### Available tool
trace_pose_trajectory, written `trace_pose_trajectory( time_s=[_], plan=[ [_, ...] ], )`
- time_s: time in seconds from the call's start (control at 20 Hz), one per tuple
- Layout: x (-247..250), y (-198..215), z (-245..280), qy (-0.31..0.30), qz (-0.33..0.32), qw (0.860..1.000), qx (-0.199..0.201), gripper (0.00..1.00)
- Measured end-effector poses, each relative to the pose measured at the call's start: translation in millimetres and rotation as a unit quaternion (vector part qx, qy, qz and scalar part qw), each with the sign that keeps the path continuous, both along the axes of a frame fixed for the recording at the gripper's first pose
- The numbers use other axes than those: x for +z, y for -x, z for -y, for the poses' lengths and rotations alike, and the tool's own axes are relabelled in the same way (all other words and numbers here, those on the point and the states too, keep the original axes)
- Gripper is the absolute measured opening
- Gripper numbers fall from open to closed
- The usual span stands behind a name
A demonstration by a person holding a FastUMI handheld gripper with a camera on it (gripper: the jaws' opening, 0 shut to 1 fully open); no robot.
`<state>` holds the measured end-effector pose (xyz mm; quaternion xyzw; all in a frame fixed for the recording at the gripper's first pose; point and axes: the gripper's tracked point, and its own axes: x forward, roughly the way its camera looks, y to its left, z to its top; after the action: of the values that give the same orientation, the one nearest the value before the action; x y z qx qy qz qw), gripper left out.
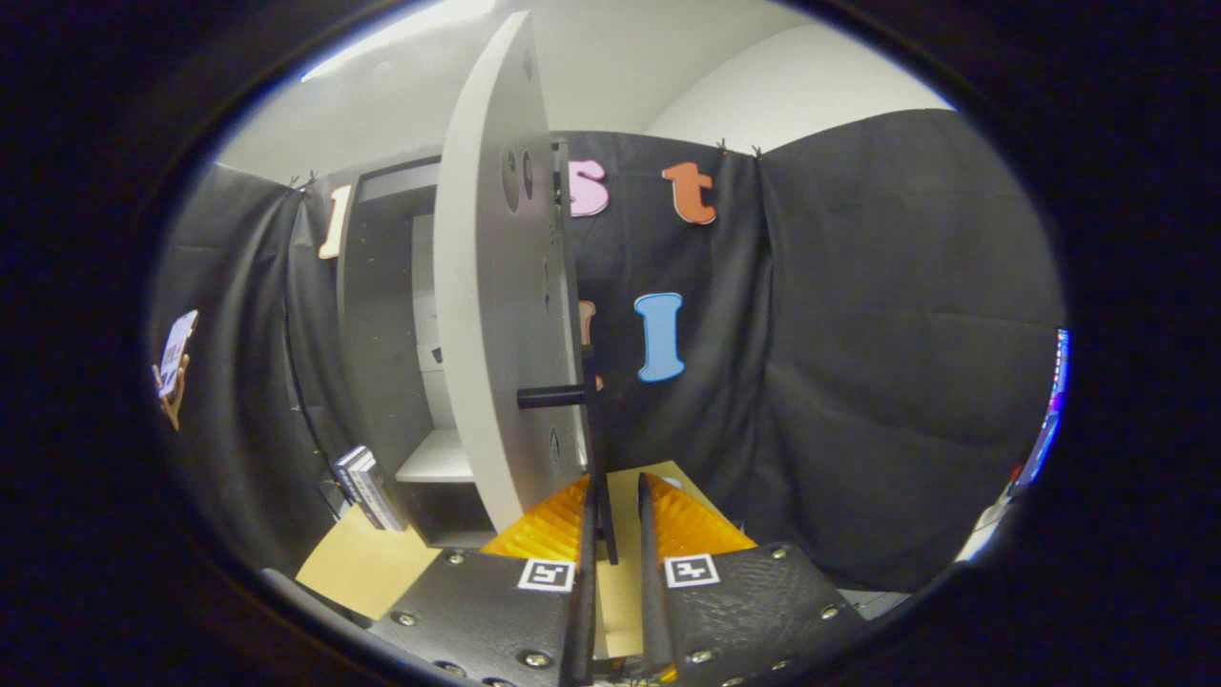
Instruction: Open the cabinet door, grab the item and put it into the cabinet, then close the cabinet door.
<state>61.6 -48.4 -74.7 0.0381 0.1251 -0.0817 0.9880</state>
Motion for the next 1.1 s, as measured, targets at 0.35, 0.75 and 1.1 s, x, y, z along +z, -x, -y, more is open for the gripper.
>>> trace_pose_trajectory(
  time_s=[0.35,0.75,1.1],
  plan=[
    [43,35,21,-0.036,0.071,0.994,-0.072,0.22],
    [36,29,-47,-0.032,0.083,0.995,-0.044,0.25],
    [-13,-14,-111,0.046,0.036,0.998,0.013,0.25]
  ],
)
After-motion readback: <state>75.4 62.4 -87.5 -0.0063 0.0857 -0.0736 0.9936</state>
